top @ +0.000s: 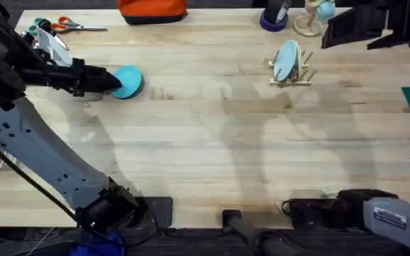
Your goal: Pick up the plates from the table one by one and place each into a slot on the dish rack.
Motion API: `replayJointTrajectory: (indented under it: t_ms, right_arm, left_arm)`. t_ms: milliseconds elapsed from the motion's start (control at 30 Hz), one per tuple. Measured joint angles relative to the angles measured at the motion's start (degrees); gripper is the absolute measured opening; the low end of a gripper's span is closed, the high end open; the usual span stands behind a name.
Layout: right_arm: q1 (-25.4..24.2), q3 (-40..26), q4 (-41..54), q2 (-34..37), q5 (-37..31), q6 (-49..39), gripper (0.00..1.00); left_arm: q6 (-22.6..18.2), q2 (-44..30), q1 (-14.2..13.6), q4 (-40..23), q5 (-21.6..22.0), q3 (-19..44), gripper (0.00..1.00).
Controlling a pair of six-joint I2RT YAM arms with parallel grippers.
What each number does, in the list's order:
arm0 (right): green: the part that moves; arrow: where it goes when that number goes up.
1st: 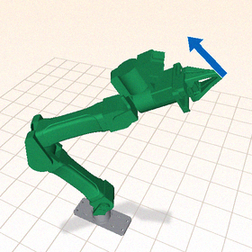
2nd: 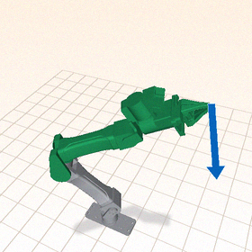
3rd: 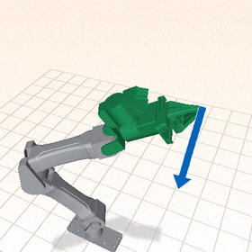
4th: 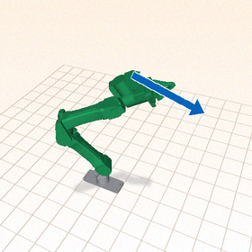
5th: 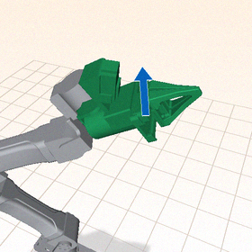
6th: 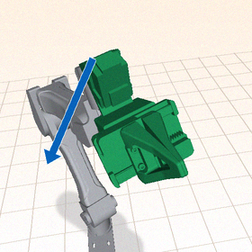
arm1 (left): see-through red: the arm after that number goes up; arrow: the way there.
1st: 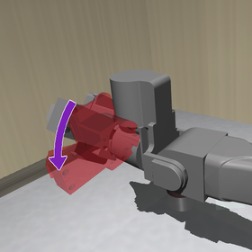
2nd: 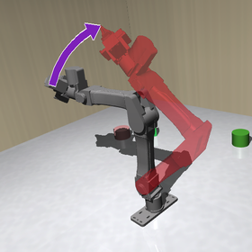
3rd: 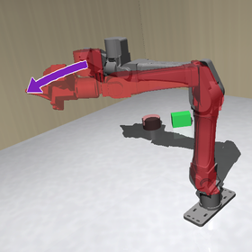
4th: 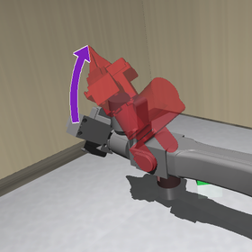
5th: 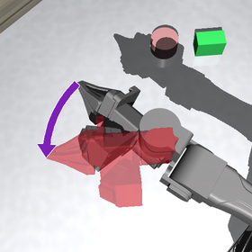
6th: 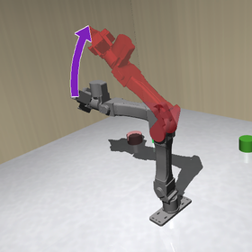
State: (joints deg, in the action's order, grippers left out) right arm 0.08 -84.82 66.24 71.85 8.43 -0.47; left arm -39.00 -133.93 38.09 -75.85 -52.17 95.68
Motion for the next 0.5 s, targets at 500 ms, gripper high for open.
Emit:
replayJointTrajectory:
  t_ms: [500]
  right_arm:
    - [0.0, 0.0, -0.1, 0.0, 0.0, 0.0, 0.995]
  left_arm:
    - [0.0, 0.0, 0.0, 0.0, -0.4, 0.0, 0.039]
